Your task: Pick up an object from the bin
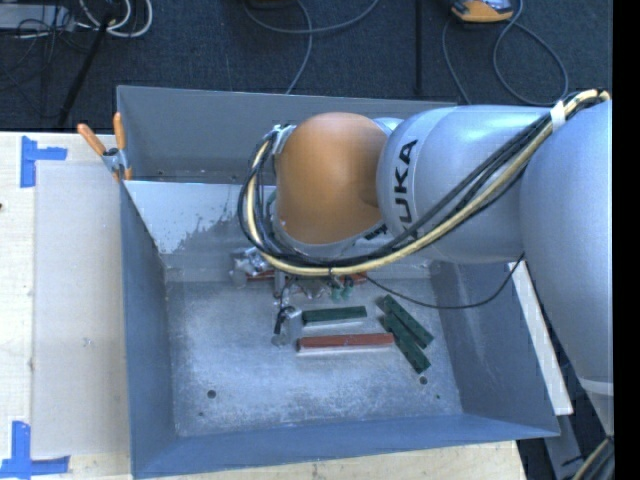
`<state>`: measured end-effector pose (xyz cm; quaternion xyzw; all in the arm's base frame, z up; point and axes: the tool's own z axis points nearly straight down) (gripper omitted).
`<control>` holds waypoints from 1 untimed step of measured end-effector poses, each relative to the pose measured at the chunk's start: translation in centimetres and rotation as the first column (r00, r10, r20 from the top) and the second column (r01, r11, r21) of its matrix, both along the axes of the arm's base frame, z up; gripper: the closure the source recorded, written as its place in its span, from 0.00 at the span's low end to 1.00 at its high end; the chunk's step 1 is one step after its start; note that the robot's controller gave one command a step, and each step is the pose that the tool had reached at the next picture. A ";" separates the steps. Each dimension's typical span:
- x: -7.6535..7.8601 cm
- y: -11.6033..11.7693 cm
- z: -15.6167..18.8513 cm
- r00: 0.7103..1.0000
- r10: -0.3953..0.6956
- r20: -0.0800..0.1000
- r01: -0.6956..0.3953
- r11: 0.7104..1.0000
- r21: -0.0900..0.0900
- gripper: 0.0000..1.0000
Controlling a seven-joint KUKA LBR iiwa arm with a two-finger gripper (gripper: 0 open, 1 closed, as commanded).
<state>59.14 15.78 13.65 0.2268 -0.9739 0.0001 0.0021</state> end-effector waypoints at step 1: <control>-1.5 -6.8 -2.9 1.000 0.013 -0.001 -0.013 1.000 -0.002 0.00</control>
Offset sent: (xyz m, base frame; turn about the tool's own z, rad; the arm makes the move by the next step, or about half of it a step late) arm -0.0140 -0.0649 -0.0273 -0.0183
